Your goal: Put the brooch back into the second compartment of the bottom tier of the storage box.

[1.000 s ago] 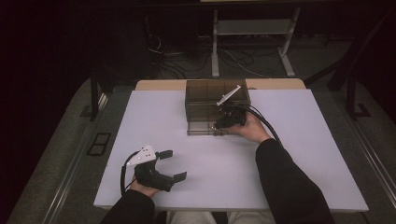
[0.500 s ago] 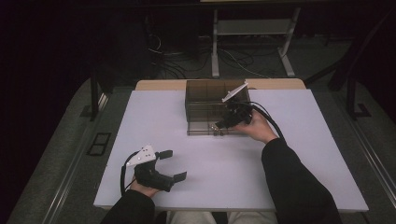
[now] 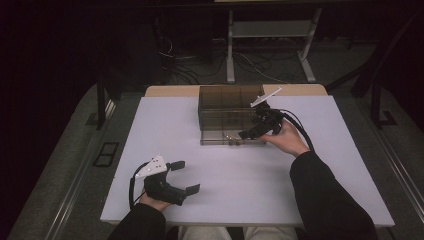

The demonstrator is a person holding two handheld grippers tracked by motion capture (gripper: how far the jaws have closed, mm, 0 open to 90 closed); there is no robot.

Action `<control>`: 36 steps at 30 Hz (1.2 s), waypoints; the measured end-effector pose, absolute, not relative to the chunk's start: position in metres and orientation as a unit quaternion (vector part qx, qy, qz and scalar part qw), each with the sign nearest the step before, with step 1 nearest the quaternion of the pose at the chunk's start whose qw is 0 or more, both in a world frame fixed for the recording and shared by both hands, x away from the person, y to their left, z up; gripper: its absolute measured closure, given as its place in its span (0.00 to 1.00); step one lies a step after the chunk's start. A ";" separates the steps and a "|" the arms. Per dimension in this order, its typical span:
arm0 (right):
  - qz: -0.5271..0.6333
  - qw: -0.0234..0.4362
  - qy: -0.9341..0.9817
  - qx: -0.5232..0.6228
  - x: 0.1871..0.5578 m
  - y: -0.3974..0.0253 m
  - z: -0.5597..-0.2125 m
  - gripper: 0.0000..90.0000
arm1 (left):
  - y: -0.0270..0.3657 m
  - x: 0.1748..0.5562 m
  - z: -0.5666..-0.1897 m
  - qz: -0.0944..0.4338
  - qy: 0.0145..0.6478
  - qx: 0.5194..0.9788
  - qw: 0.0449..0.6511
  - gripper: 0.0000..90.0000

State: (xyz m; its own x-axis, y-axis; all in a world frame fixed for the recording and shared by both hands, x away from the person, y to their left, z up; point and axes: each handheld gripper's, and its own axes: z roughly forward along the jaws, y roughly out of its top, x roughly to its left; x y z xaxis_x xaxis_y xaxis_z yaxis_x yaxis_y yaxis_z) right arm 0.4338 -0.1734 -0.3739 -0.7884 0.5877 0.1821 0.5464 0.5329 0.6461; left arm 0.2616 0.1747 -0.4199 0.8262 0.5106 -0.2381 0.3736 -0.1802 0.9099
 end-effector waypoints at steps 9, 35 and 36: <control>0.364 0.034 0.870 0.332 0.412 -0.190 -0.367 0.00 | 0.174 0.261 -0.420 0.059 0.289 0.766 0.570 0.00; 0.389 0.050 0.852 0.347 0.355 -0.233 -0.362 0.00 | 0.174 0.261 -0.420 0.060 0.291 0.767 0.569 0.00; 0.391 0.050 0.850 0.349 0.353 -0.235 -0.363 0.00 | 0.174 0.261 -0.420 0.060 0.290 0.767 0.569 0.00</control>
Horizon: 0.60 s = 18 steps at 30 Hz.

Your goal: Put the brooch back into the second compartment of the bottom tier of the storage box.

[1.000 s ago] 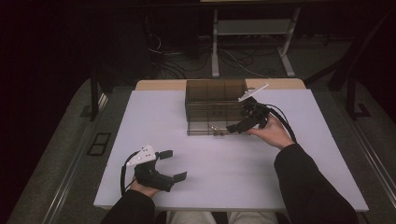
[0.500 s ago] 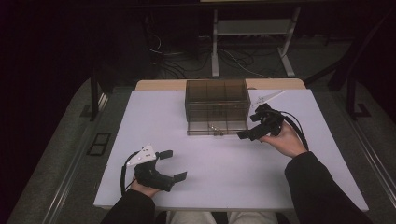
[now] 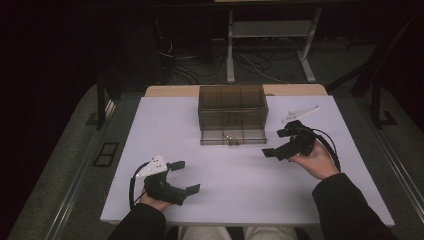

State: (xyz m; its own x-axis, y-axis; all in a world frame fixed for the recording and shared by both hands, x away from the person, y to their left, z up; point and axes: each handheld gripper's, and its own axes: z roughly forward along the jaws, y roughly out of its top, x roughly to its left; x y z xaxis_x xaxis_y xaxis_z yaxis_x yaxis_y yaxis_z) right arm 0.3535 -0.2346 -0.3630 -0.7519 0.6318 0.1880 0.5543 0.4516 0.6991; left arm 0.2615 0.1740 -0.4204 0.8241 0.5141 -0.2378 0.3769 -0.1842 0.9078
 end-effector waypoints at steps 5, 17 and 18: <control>0.396 0.051 0.846 0.355 0.343 -0.241 -0.367 0.00 | 0.174 0.262 -0.420 0.060 0.291 0.767 0.569 0.00; 0.406 0.052 0.836 0.365 0.322 -0.256 -0.377 0.00 | 0.174 0.262 -0.421 0.061 0.292 0.768 0.567 0.00; 0.408 0.051 0.835 0.366 0.320 -0.258 -0.379 0.00 | 0.174 0.262 -0.421 0.061 0.292 0.768 0.566 0.00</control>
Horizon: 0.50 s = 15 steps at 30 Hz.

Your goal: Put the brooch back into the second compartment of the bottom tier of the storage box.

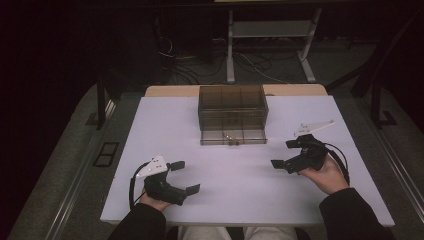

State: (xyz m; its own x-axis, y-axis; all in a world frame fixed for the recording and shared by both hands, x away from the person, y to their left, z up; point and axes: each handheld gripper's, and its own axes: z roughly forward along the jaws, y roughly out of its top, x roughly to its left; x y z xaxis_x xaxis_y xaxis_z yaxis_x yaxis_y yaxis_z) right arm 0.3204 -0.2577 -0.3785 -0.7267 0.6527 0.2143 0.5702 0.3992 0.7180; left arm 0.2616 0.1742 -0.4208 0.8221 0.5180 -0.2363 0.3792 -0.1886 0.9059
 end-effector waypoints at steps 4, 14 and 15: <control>0.413 0.051 0.829 0.372 0.313 -0.265 -0.384 0.00 | 0.174 0.262 -0.421 0.061 0.292 0.769 0.565 0.00; 0.419 0.052 0.816 0.394 0.297 -0.279 -0.398 0.00 | 0.174 0.262 -0.422 0.061 0.293 0.771 0.562 0.00; 0.418 0.056 0.815 0.396 0.295 -0.281 -0.400 0.00 | 0.174 0.262 -0.422 0.060 0.293 0.772 0.561 0.00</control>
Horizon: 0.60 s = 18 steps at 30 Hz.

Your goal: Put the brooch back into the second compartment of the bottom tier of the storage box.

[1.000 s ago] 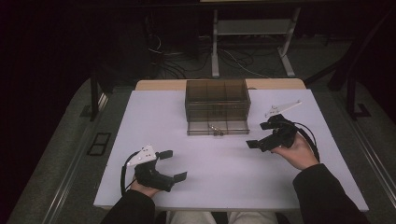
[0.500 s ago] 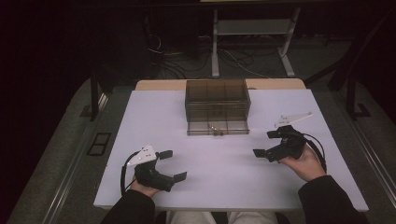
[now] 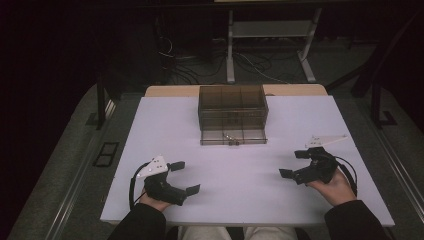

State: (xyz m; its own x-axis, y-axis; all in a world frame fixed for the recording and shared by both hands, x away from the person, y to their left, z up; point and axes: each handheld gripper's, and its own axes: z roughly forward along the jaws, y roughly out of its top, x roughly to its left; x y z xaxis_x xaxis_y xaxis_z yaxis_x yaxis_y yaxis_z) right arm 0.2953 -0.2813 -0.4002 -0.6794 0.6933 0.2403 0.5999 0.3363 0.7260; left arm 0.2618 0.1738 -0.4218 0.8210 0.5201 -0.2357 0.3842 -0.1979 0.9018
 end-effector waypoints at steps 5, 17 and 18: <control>0.421 0.067 0.808 0.406 0.287 -0.290 -0.411 0.00 | 0.174 0.262 -0.422 0.062 0.292 0.774 0.559 0.00; 0.443 0.078 0.787 0.423 0.270 -0.302 -0.420 0.00 | 0.174 0.264 -0.423 0.056 0.294 0.779 0.552 0.00; 0.442 0.078 0.787 0.424 0.270 -0.302 -0.420 0.00 | 0.174 0.264 -0.423 0.056 0.293 0.779 0.551 0.00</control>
State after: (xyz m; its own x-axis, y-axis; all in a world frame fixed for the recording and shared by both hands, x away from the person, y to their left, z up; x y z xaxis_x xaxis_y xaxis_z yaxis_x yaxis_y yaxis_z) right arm 0.2697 -0.3024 -0.4200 -0.6286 0.7359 0.2515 0.5976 0.2501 0.7618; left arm 0.2637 0.1739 -0.4234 0.8215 0.5190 -0.2364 0.3956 -0.2201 0.8916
